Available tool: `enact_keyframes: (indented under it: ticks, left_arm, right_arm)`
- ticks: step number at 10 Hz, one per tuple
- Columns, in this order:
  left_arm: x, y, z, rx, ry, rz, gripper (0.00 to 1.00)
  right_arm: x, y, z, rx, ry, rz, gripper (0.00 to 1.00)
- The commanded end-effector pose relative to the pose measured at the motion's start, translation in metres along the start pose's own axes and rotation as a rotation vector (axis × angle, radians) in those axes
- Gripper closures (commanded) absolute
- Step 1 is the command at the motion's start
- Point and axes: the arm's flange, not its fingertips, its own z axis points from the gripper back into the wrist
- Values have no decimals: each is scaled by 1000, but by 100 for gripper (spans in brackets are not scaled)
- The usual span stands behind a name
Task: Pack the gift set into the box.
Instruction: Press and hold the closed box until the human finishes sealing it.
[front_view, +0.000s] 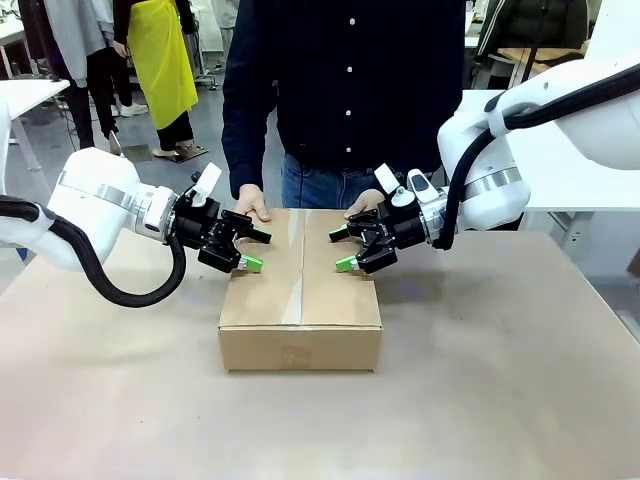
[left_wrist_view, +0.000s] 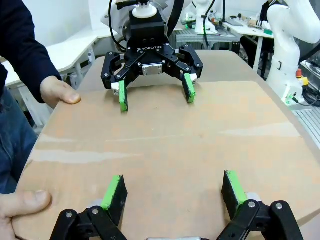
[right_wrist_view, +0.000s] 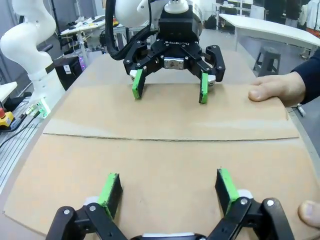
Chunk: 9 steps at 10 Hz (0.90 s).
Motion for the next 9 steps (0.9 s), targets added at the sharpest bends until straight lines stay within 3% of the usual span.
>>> enact_keyframes:
  ticks: [1, 9]
  left_arm:
    - [-2, -1, 0, -2, 4, 2, 0]
    - [-2, -1, 0, -2, 4, 2, 0]
  right_arm:
    - [-2, 0, -1, 3, -1, 6, 0]
    - [-2, 0, -1, 3, -1, 6, 0]
